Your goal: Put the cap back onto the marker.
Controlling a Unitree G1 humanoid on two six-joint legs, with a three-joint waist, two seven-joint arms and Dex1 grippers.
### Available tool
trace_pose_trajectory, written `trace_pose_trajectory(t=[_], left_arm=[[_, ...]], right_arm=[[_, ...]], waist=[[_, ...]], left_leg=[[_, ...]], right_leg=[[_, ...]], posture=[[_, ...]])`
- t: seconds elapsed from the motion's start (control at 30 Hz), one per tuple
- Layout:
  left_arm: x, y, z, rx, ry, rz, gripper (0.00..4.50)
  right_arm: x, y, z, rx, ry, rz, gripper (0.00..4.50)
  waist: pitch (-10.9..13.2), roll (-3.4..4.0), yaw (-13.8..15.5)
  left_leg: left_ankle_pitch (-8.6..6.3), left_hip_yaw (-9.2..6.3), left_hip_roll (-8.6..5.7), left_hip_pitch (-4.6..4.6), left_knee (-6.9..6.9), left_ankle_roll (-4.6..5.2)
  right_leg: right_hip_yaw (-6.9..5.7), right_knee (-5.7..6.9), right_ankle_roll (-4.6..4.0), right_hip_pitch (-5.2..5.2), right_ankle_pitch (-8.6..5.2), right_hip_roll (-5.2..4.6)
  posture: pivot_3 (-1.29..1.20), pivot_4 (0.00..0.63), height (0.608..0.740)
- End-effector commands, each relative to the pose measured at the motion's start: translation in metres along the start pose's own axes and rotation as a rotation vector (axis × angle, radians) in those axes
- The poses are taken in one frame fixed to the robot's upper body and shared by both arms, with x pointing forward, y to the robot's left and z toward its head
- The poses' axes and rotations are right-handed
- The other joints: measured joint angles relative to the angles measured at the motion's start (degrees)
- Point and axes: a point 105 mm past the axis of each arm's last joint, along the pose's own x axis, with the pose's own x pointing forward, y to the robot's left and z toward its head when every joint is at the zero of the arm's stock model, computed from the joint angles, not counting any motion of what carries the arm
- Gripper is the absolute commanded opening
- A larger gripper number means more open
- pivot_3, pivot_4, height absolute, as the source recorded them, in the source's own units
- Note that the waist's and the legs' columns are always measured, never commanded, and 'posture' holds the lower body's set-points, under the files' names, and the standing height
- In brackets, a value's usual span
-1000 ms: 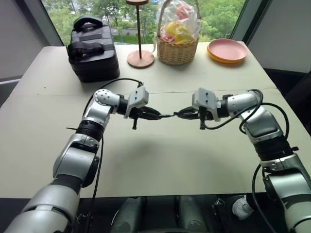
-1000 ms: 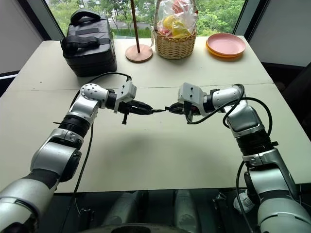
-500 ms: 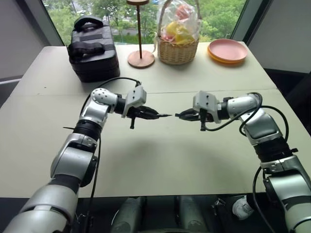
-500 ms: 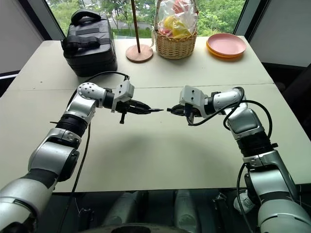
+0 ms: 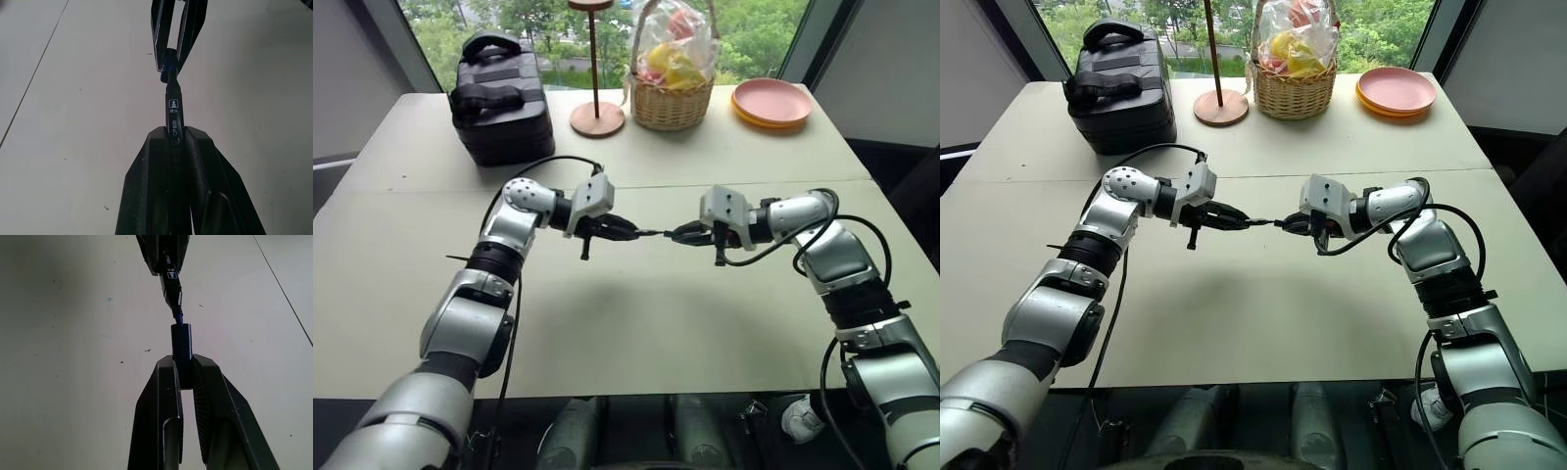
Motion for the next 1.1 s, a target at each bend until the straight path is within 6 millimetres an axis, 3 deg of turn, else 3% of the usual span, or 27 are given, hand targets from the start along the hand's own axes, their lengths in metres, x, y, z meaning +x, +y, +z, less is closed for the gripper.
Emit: trace_pose_trajectory(t=[0.03,0.37,0.57,1.1], left_arm=[[0.002,0.004,0.01,0.04,-0.013,0.007,0.0],[0.004,0.007,0.013,0.051,-0.019,0.01,0.0],[-0.008,0.01,0.018,0.061,-0.02,0.021,0.0],[-0.013,0.006,0.007,0.036,0.008,0.017,0.0]], right_arm=[[-0.001,0.001,0.019,-0.063,-0.042,0.003,0.03],[-0.003,0.001,0.025,-0.084,-0.043,0.004,0.03],[-0.007,-0.003,0.014,-0.06,-0.015,-0.011,0.03],[-0.007,-0.011,0.011,-0.055,-0.016,-0.041,0.03]], waist=[[0.0,0.0,-0.1],[0.0,0.0,0.0],[0.0,0.0,-0.1],[0.0,0.0,-0.1]], left_leg=[[0.0,0.0,0.0,0.0,0.0,0.0],[0.0,0.0,0.0,0.0,0.0,0.0],[0.0,0.0,0.0,0.0,0.01,0.0],[0.0,0.0,0.0,0.0,0.01,0.0]], right_leg=[[0.0,0.0,0.0,0.0,0.0,0.0],[0.0,0.01,0.0,0.0,0.0,0.0],[0.0,0.01,0.0,0.0,0.0,0.0],[0.0,0.02,0.0,0.0,0.0,0.01]], posture=[[0.0,0.15,0.74],[0.0,0.15,0.74],[0.0,0.15,0.74],[0.0,0.15,0.74]])
